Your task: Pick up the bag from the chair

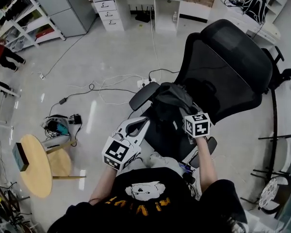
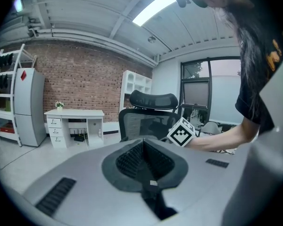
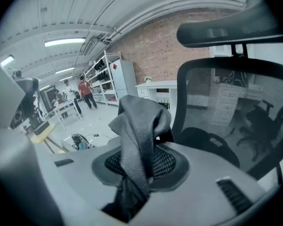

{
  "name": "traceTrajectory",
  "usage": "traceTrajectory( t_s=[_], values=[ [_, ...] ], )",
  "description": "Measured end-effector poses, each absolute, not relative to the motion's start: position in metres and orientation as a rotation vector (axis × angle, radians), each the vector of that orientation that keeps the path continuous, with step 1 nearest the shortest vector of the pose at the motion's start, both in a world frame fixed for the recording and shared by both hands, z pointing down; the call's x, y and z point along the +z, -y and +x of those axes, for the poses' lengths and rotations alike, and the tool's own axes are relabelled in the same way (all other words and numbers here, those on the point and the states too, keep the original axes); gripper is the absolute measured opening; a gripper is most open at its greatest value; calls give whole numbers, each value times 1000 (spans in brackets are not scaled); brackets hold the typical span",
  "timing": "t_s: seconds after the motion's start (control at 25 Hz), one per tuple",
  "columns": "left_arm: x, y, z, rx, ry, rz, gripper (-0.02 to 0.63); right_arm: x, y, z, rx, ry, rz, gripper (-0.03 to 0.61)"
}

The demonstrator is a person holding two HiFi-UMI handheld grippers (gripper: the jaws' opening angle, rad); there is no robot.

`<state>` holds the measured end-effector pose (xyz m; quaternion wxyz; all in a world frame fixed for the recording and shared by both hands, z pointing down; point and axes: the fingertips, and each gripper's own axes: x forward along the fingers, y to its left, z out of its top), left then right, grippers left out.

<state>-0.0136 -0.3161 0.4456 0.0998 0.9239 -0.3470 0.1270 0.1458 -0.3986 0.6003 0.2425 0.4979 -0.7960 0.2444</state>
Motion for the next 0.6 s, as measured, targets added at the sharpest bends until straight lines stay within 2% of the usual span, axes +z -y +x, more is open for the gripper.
traceTrajectory(
  t_s=[0.6],
  values=[
    [434, 254, -101, 369, 951, 2845, 9, 457, 308, 67, 525, 2301, 1600, 78]
  ],
)
